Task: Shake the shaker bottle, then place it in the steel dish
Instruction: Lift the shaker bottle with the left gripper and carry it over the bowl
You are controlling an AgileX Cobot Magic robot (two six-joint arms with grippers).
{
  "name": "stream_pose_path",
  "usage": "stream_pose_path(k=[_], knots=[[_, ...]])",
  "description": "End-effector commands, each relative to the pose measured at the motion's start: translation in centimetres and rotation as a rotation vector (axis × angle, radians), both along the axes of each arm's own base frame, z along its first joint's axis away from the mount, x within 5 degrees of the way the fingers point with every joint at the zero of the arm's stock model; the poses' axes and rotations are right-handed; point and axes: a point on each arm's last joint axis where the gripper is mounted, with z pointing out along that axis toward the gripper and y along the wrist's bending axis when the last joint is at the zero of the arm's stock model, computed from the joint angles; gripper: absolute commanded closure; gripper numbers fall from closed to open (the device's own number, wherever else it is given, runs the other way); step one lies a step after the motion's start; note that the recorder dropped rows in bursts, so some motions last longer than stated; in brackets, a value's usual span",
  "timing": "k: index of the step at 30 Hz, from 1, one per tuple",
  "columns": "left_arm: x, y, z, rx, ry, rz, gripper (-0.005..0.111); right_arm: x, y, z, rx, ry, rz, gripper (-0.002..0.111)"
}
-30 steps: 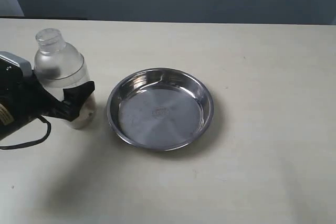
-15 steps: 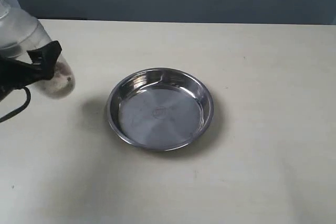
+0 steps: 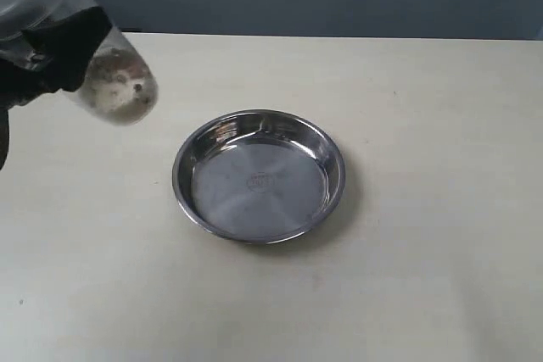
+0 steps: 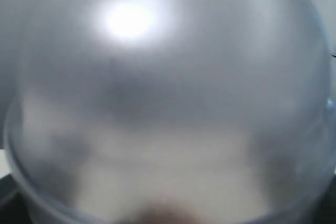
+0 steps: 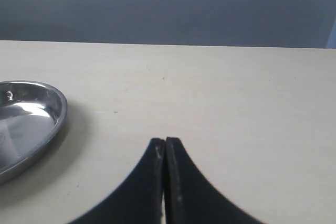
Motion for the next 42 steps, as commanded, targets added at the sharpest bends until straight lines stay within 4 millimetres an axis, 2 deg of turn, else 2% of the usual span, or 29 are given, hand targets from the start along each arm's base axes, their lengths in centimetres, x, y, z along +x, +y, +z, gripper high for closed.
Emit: stream_pose_path(k=[1,8,10,12,16,23,26,27,30,31,32,33,34,35,36,37,38,39,40,41,42], knots=[[1.1,-2.5,1.3,0.065,0.095,-0.093,0.106,0.0,0.0,0.1,-0.001,-0.014,0.003,0.109],[2.8,-6.0,2.9,0.019,0.295,0.009,0.106,0.0,0.0,0.1,-0.001,-0.014,0.003,0.109],[3.4,-6.7,3.4,0.076,0.396,0.051,0.106,0.0,0.0,0.1,-0.001,-0.014,0.003,0.109],[3.7,-7.2,4.0,0.12,0.424,0.054,0.106,0.0,0.0,0.1,-0.001,-0.014,0.003,0.109],[4.1,-7.6,5.2,0.08,0.405,0.053,0.106,0.0,0.0,0.1,-0.001,-0.014,0.003,0.109],[4.2,-7.6,5.4,0.061,0.407,0.057,0.106,0.0,0.0,0.1,-0.001,-0.014,0.003,0.109],[4.1,-8.7,6.5,0.126,0.24,-0.025,0.106,0.0,0.0,0.1,-0.001,-0.014,0.003,0.109],[3.8,-9.7,7.7,0.135,0.1,-0.094,0.106,0.0,0.0,0.1,-0.001,-0.014,0.003,0.109],[4.0,-10.1,10.0,0.175,-0.049,-0.115,0.106,0.0,0.0,0.1,-0.001,-0.014,0.003,0.109],[4.5,-10.2,9.0,0.182,0.022,-0.099,0.106,0.0,0.0,0.1,-0.001,-0.014,0.003,0.109],[5.2,-10.6,6.2,0.147,0.195,-0.081,0.106,0.0,0.0,0.1,-0.001,-0.014,0.003,0.109],[5.8,-11.6,3.5,0.208,0.281,-0.111,0.106,0.0,0.0,0.1,-0.001,-0.014,0.003,0.109],[5.4,-12.5,3.9,0.254,0.222,-0.165,0.106,0.0,0.0,0.1,-0.001,-0.014,0.003,0.109],[3.9,-14.2,6.9,0.34,-0.022,-0.29,0.106,0.0,0.0,0.1,-0.001,-0.014,0.003,0.109],[3.2,-14.6,8.8,0.367,-0.129,-0.309,0.106,0.0,0.0,0.1,-0.001,-0.014,0.003,0.109],[3.4,-14.3,10.1,0.425,-0.158,-0.231,0.106,0.0,0.0,0.1,-0.001,-0.014,0.003,0.109],[4.0,-13.9,9.4,0.396,-0.075,-0.176,0.106,0.0,0.0,0.1,-0.001,-0.014,0.003,0.109],[5.2,-13.9,5.9,0.414,0.11,-0.138,0.106,0.0,0.0,0.1,-0.001,-0.014,0.003,0.109],[5.2,-14.6,4.7,0.488,0.132,-0.176,0.106,0.0,0.0,0.1,-0.001,-0.014,0.003,0.109],[4.7,-15.3,4.6,0.56,0.091,-0.225,0.106,0.0,0.0,0.1,-0.001,-0.014,0.003,0.109],[4.0,-16.1,5.8,0.628,-0.018,-0.272,0.106,0.0,0.0,0.1,-0.001,-0.014,0.003,0.109]])
